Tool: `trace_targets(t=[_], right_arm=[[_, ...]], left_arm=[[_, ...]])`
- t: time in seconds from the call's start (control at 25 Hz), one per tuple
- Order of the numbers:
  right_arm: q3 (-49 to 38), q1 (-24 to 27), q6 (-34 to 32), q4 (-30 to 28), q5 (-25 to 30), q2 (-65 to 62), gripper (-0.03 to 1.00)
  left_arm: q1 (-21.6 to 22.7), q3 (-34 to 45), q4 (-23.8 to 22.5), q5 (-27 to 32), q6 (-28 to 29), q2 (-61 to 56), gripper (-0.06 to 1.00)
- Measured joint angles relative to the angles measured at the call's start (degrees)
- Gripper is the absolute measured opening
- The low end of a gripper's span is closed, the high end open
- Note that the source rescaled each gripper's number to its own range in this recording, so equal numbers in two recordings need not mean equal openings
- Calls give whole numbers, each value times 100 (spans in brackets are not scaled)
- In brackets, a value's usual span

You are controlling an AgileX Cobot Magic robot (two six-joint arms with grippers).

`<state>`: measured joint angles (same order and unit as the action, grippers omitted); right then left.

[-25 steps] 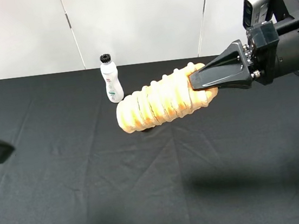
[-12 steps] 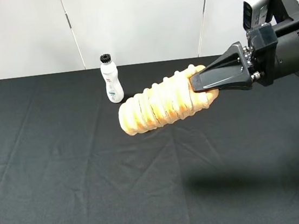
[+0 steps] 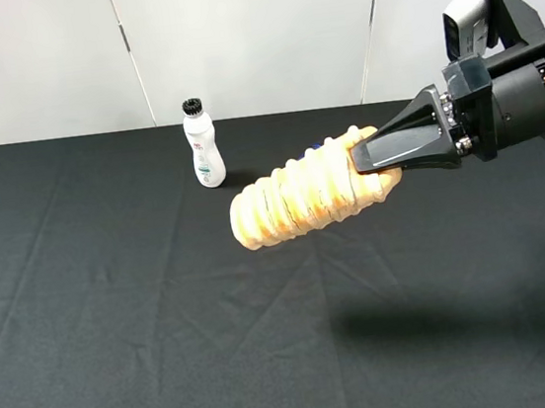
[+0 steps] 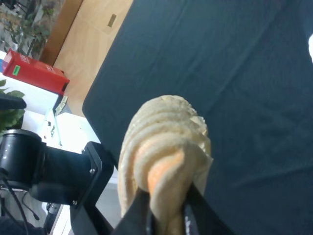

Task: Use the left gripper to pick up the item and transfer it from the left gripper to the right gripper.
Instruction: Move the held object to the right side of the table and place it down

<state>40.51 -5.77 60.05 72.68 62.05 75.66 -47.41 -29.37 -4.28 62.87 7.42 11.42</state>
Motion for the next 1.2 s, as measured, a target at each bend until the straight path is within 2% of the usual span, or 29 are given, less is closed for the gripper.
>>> trace_targets(t=[0.52,0.6,0.72,1.04,1.2], right_arm=[[0,0,-192,-21,-58,0,0],[0,0,-216,-34,-60,0,0],[0,0,-309,-114,-60,0,0],[0,0,-527,-520,-97,0,0],[0,0,-584,-709,-97,0,0]], left_arm=[[9,100,-15,-164,-139,-58,99],[150,100,-15,-164,-139,-58,99],[724,100,-15,-164,-139,-58,99],[2977,100,-15,-164,-139,-58,98],[3754,100,-15,-164,-139,-58,98]])
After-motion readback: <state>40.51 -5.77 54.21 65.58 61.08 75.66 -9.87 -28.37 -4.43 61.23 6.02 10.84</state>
